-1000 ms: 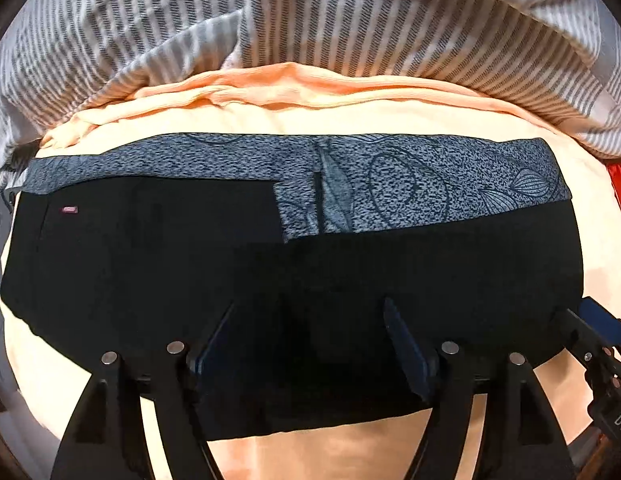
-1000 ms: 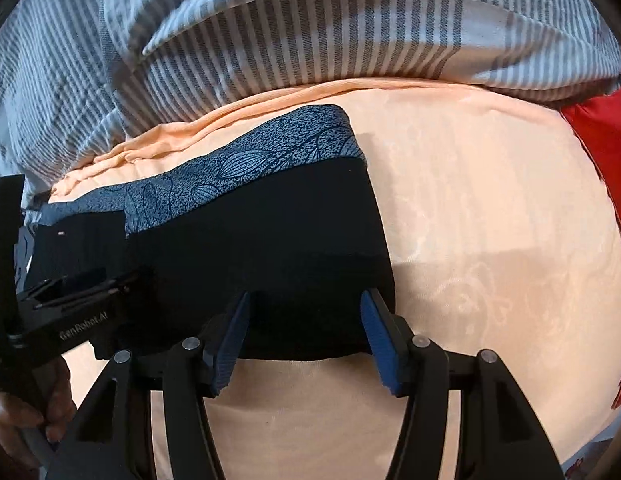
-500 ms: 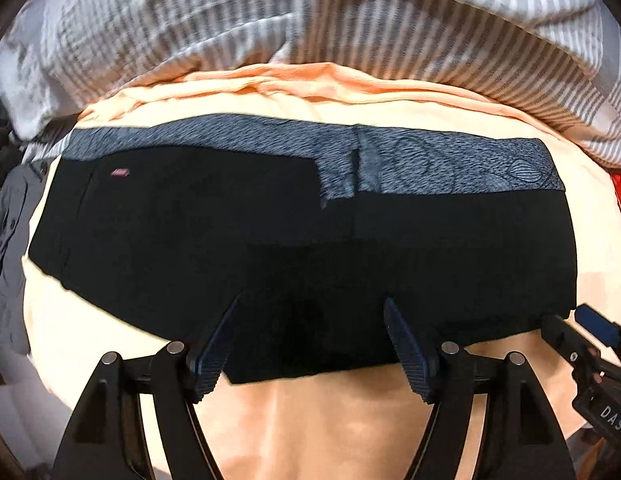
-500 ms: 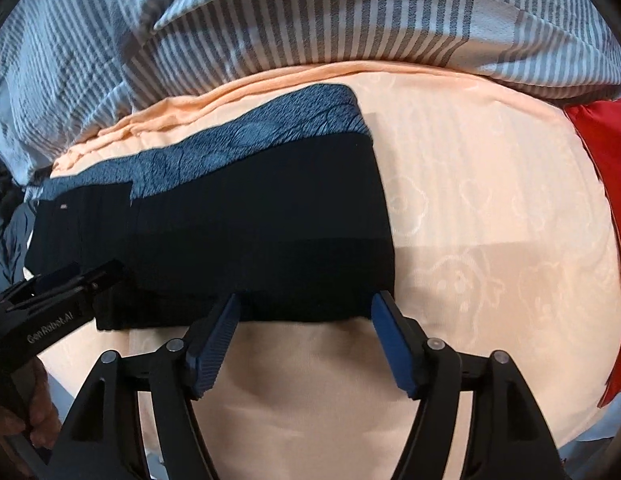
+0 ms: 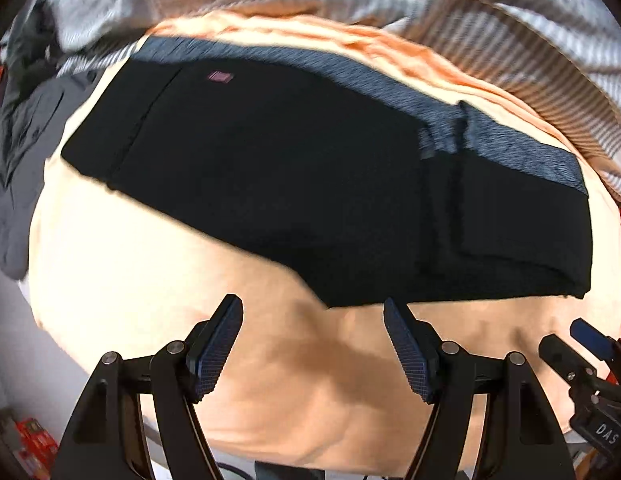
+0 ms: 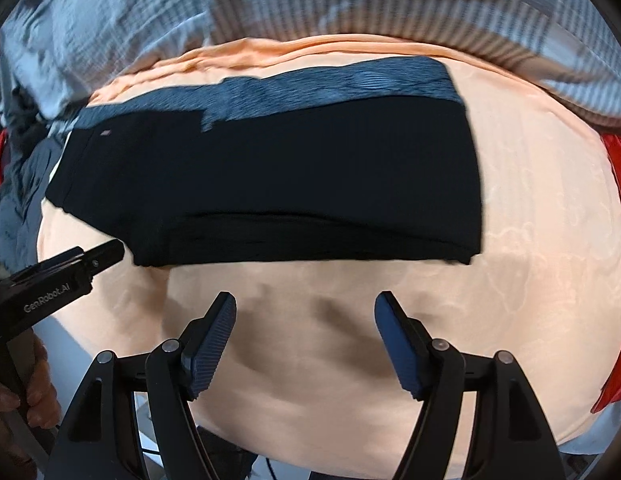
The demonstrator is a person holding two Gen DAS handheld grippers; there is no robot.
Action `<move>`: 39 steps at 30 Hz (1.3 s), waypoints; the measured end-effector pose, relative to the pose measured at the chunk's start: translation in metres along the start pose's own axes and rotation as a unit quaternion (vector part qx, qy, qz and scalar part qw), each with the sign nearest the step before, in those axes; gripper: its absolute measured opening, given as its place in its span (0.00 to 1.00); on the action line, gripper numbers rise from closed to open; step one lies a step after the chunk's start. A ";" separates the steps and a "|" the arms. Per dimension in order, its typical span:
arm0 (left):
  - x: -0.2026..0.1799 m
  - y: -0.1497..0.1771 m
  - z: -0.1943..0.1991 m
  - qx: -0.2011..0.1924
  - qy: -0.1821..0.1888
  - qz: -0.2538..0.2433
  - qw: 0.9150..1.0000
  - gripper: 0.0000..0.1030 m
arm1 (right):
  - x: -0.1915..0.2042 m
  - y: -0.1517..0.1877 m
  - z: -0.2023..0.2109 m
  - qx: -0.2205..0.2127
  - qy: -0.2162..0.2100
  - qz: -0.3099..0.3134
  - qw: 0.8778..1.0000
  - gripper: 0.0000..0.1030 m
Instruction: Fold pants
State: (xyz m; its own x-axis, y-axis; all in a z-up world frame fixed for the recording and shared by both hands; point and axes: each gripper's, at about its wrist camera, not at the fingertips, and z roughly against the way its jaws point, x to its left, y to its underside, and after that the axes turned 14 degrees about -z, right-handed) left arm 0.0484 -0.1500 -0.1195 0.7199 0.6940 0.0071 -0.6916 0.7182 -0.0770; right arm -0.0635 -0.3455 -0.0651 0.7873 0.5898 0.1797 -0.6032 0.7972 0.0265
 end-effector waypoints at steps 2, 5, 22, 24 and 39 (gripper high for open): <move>0.015 0.007 -0.003 0.006 0.005 0.011 1.000 0.72 | 0.011 0.003 -0.003 0.005 0.002 0.002 1.000 0.74; 0.040 0.015 -0.007 0.010 0.008 0.028 1.000 0.72 | 0.028 0.008 -0.010 0.019 -0.002 -0.007 1.000 0.74; 0.173 0.008 -0.023 -0.013 0.049 0.137 0.989 0.72 | 0.144 0.019 -0.051 0.056 0.002 0.059 0.997 0.74; 0.186 0.006 -0.026 -0.020 0.058 0.150 0.987 0.72 | 0.154 0.015 -0.056 0.053 0.005 0.067 0.996 0.74; 0.240 -0.011 -0.059 -0.096 0.213 0.255 0.939 0.72 | 0.191 0.003 -0.077 0.062 0.005 0.084 0.995 0.74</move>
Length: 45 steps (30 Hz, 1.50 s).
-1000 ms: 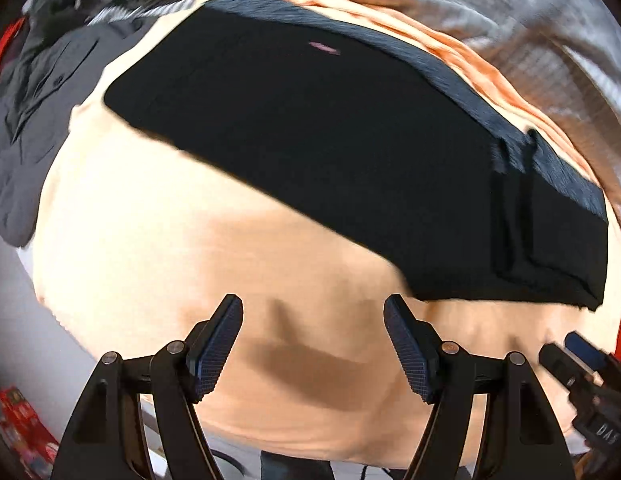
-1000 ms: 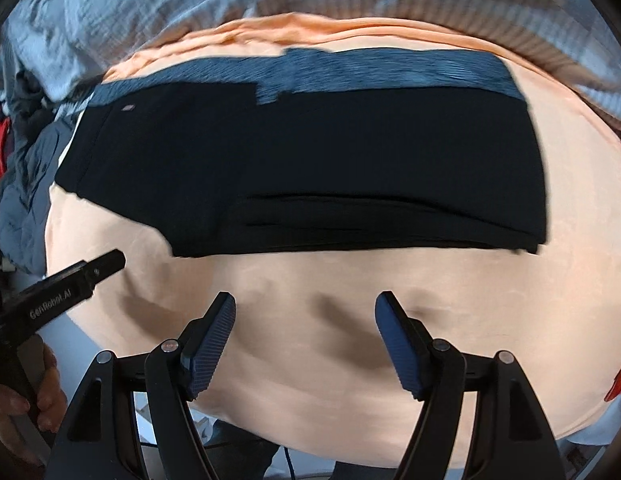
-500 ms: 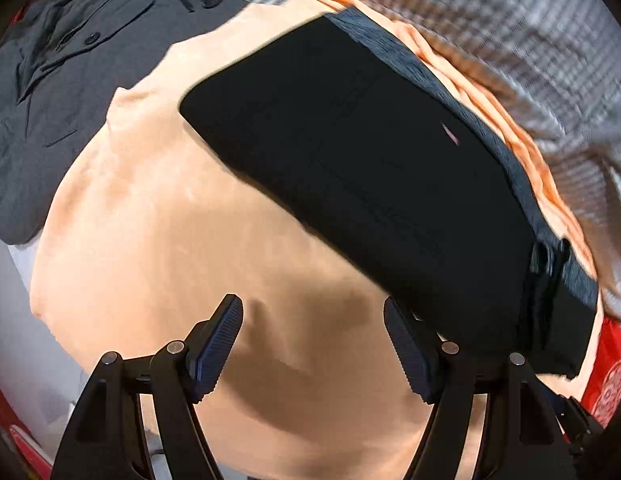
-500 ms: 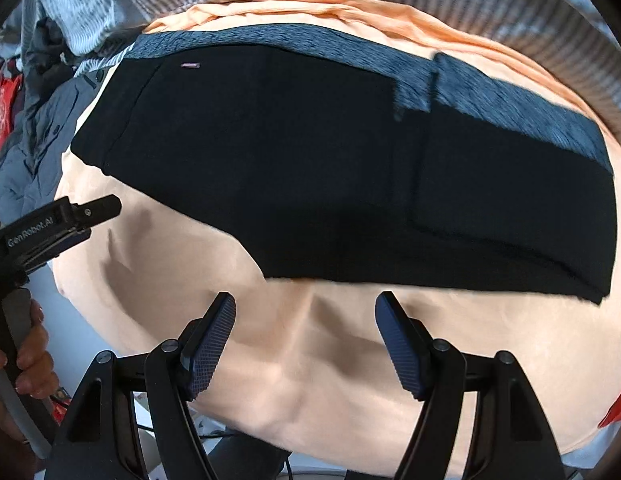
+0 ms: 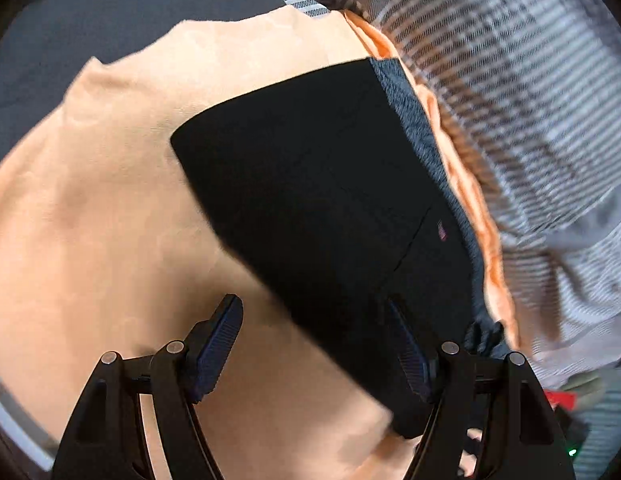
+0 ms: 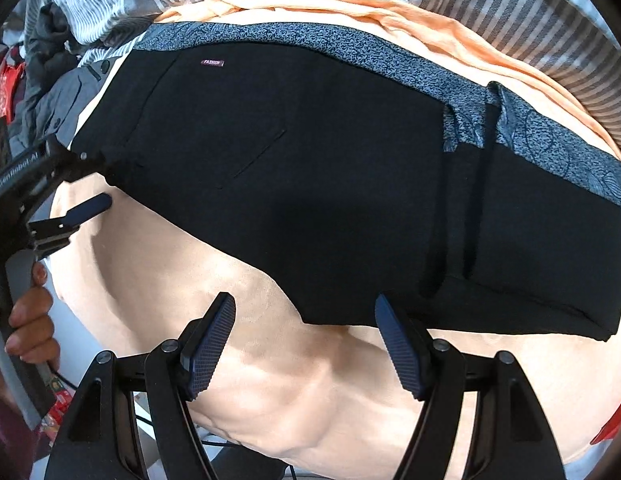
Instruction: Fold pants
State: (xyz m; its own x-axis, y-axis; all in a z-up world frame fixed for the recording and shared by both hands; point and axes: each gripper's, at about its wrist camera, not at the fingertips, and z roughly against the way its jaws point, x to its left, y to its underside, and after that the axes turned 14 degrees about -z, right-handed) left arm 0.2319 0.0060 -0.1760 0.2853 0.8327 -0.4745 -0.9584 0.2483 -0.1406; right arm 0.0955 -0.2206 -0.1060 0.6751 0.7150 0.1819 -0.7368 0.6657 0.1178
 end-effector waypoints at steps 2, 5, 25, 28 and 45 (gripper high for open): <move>0.003 -0.003 -0.001 -0.011 0.023 0.009 1.000 0.72 | 0.002 -0.001 -0.001 -0.001 -0.003 0.000 1.000 0.74; 0.006 -0.008 -0.004 -0.023 0.074 0.023 0.997 0.72 | 0.003 -0.005 -0.001 -0.003 -0.007 -0.002 1.000 0.74; -0.019 -0.012 -0.018 -0.044 0.009 0.023 0.999 0.66 | 0.012 -0.030 0.009 -0.030 -0.040 -0.009 0.999 0.74; -0.019 -0.011 -0.017 -0.028 -0.048 0.001 0.998 0.35 | 0.007 -0.046 0.024 -0.049 -0.040 -0.010 0.998 0.74; -0.126 0.016 -0.004 -0.090 -0.262 -0.301 0.913 0.26 | 0.088 -0.151 0.081 0.005 -0.157 0.039 0.987 0.84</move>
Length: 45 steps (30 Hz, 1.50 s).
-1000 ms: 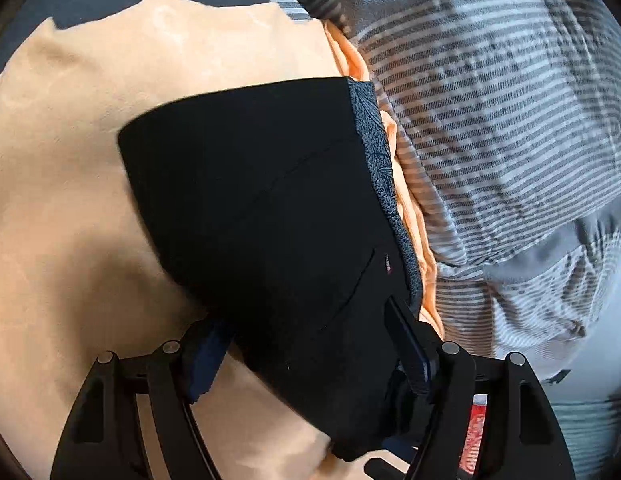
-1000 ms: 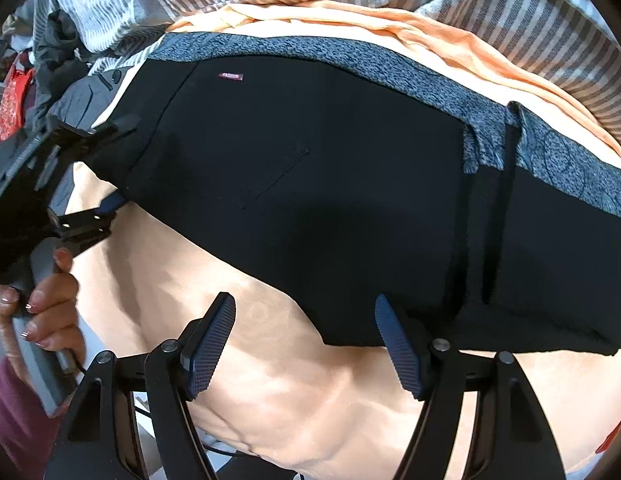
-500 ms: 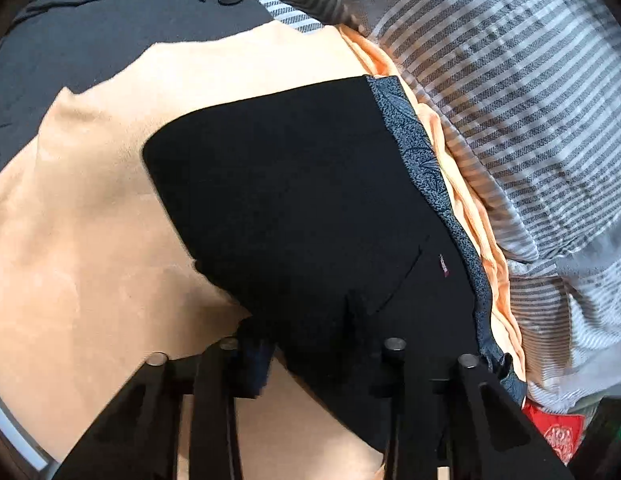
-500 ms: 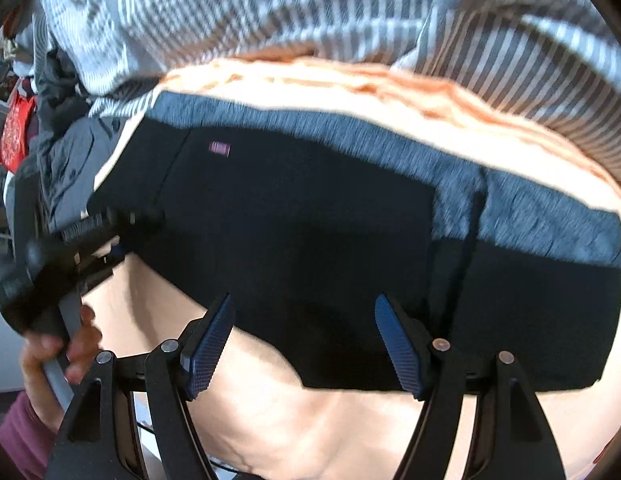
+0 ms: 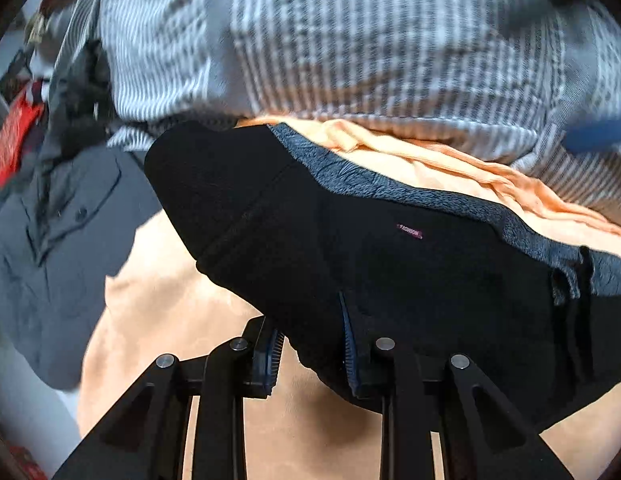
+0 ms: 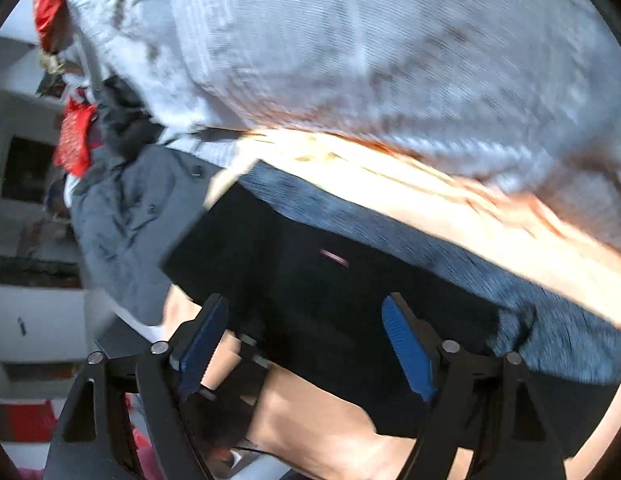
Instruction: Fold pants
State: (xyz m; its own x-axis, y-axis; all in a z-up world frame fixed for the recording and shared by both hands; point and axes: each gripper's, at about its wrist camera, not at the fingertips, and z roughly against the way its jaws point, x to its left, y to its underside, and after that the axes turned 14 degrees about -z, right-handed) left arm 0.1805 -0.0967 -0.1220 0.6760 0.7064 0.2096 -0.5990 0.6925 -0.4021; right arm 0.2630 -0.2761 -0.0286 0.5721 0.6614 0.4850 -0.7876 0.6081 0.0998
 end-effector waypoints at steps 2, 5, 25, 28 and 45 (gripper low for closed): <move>0.000 -0.002 0.000 0.002 -0.005 -0.004 1.000 0.26 | 0.026 -0.012 -0.007 0.026 -0.001 0.021 0.999 0.87; -0.002 -0.003 0.000 0.003 -0.008 -0.008 1.000 0.26 | 0.070 -0.021 -0.024 0.062 0.022 0.084 0.994 0.97; -0.014 -0.006 0.014 -0.008 -0.016 -0.044 0.999 0.26 | 0.117 -0.023 -0.129 0.204 0.096 0.142 0.964 0.20; -0.023 -0.013 0.030 -0.024 -0.008 -0.056 0.998 0.26 | 0.096 -0.022 -0.097 0.169 0.054 0.119 0.977 0.20; -0.151 -0.053 0.126 -0.094 0.047 -0.172 0.980 0.26 | -0.081 0.026 0.094 0.012 -0.178 -0.015 0.984 0.19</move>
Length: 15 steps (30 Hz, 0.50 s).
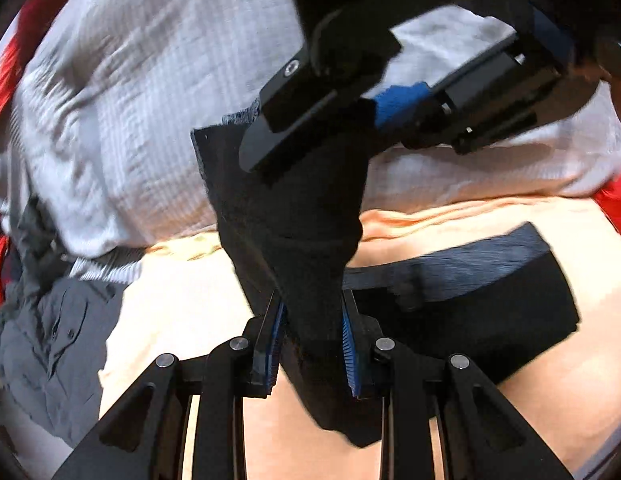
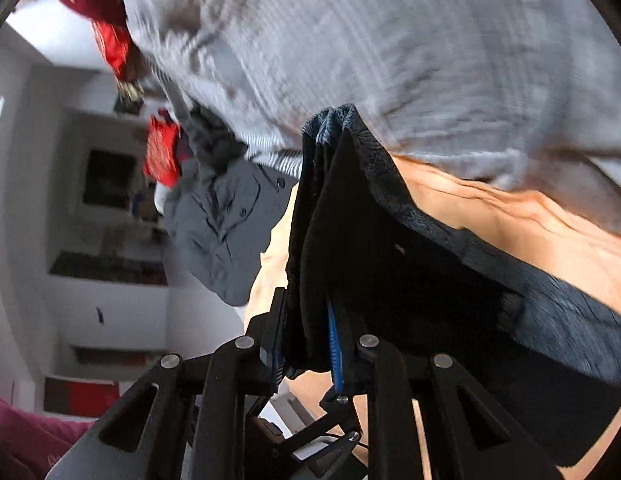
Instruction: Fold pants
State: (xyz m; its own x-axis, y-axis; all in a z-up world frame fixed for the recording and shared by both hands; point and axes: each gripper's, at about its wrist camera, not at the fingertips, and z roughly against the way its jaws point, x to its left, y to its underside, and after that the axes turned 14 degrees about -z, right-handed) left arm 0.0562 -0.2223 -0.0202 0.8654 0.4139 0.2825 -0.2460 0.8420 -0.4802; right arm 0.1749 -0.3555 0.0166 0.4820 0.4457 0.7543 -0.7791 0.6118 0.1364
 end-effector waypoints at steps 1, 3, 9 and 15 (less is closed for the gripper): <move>-0.011 -0.005 0.001 0.000 0.005 -0.008 1.000 0.26 | -0.010 0.004 0.011 -0.007 -0.008 -0.010 1.000 0.19; -0.032 -0.015 0.003 -0.002 0.016 -0.026 1.000 0.26 | -0.033 0.012 0.031 -0.023 -0.021 -0.030 0.999 0.19; -0.102 -0.037 0.007 -0.002 0.050 -0.079 0.996 0.26 | -0.101 0.047 0.092 -0.064 -0.041 -0.074 0.994 0.19; -0.172 -0.045 0.001 0.015 0.075 -0.132 0.988 0.26 | -0.177 0.080 0.125 -0.097 -0.072 -0.143 0.982 0.19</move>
State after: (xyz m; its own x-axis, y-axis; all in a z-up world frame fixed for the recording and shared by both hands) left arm -0.0821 -0.3313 -0.0464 0.9555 0.1246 0.2673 -0.0141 0.9247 -0.3804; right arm -0.0222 -0.4671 -0.0258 0.5966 0.1486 0.7886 -0.5223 0.8180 0.2410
